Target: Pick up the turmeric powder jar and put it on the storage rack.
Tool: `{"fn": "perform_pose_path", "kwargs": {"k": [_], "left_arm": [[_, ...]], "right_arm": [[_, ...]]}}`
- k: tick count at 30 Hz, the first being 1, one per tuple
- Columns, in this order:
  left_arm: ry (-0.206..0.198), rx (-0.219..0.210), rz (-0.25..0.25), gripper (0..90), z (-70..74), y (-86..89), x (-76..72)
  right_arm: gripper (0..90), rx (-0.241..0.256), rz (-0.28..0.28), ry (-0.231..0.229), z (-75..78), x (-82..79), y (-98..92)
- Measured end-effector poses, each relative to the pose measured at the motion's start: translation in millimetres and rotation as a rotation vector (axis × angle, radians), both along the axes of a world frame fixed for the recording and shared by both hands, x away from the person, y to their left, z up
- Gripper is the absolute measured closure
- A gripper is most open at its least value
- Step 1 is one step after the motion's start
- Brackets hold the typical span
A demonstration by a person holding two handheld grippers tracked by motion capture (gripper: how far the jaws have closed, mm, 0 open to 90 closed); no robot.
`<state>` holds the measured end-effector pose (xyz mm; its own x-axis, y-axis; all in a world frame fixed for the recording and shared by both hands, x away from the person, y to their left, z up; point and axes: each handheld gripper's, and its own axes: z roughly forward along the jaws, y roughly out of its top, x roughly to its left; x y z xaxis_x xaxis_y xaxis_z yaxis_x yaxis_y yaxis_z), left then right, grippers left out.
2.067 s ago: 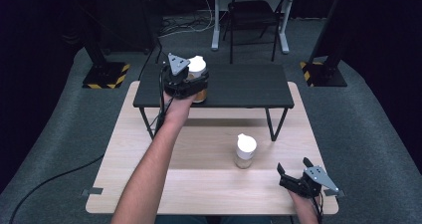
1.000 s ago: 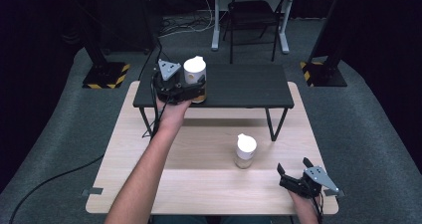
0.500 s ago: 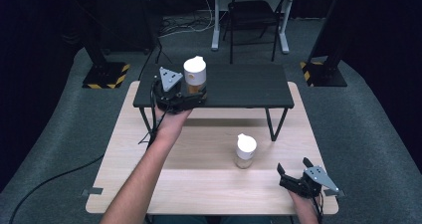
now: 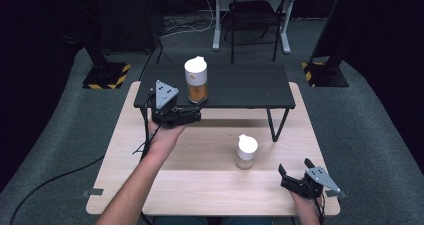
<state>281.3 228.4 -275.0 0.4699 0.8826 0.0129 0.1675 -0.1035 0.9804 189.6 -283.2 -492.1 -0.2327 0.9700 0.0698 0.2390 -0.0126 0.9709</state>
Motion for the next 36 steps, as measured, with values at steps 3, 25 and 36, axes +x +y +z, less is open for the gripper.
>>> {"fn": "perform_pose_path", "kwargs": {"k": [3,25,36], "left_arm": [[0.002,-0.009,-0.013,2.7,-5.1,4.8,-4.9],[0.001,0.029,-0.147,2.7,-38.6,25.1,-27.9],[-0.006,0.048,-0.167,2.7,-61.6,48.5,-49.5]], "right_arm": [[0.0,0.0,-0.001,-0.001,-0.1,-0.1,0.2],[0.0,0.0,0.0,-0.001,-0.1,-0.1,-0.1],[0.0,0.0,0.0,-0.001,-0.1,-0.1,0.0]]}}
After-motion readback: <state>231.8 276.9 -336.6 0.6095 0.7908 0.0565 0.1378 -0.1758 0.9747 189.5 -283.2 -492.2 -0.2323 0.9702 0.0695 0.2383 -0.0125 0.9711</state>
